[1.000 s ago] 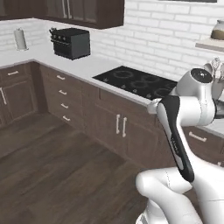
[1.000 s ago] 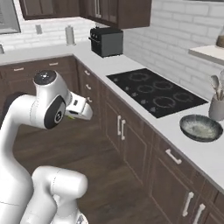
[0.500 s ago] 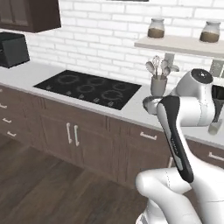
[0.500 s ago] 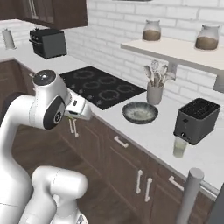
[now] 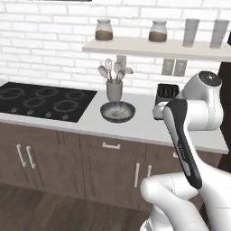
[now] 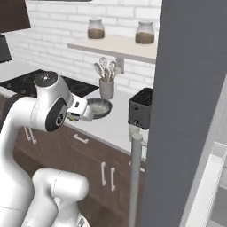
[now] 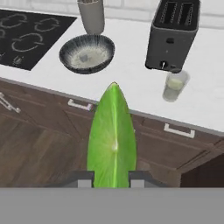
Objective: Grab a lemon wedge from the fridge and one ice cube from the ice bowl, and put them in the glass of lemonade.
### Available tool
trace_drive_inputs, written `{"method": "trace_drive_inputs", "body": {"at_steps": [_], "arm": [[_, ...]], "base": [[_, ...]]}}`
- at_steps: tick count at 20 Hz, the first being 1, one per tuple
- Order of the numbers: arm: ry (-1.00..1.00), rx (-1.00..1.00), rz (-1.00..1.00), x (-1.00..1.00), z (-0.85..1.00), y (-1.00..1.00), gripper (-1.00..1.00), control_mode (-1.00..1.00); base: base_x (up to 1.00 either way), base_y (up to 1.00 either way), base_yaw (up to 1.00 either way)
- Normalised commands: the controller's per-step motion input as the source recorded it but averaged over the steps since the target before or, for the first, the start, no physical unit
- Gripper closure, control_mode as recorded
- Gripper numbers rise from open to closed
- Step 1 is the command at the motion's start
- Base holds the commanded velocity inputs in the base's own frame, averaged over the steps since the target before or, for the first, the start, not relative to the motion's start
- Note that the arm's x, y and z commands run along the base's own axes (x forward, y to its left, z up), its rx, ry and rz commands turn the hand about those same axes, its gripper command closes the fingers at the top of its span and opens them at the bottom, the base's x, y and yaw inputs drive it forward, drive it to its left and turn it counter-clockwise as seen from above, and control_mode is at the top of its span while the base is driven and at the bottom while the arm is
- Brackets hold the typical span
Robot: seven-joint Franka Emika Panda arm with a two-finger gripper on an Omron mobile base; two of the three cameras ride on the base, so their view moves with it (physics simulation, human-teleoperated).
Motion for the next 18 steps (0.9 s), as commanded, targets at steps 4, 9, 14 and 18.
{"method": "trace_drive_inputs", "body": {"at_steps": [4,9,14,18], "arm": [[0.0,0.0,0.0,0.0,0.0,0.0,1.0,1.0],[0.0,0.0,0.0,0.0,0.0,0.0,1.0,1.0],[0.0,0.0,0.0,0.0,0.0,0.0,1.0,1.0],[0.0,0.0,0.0,0.0,0.0,0.0,1.0,1.0]], "base": [[0.45,-0.01,-0.46],[0.53,0.1,-0.43],[0.52,0.21,-0.41],[0.08,0.44,-0.4]]}}
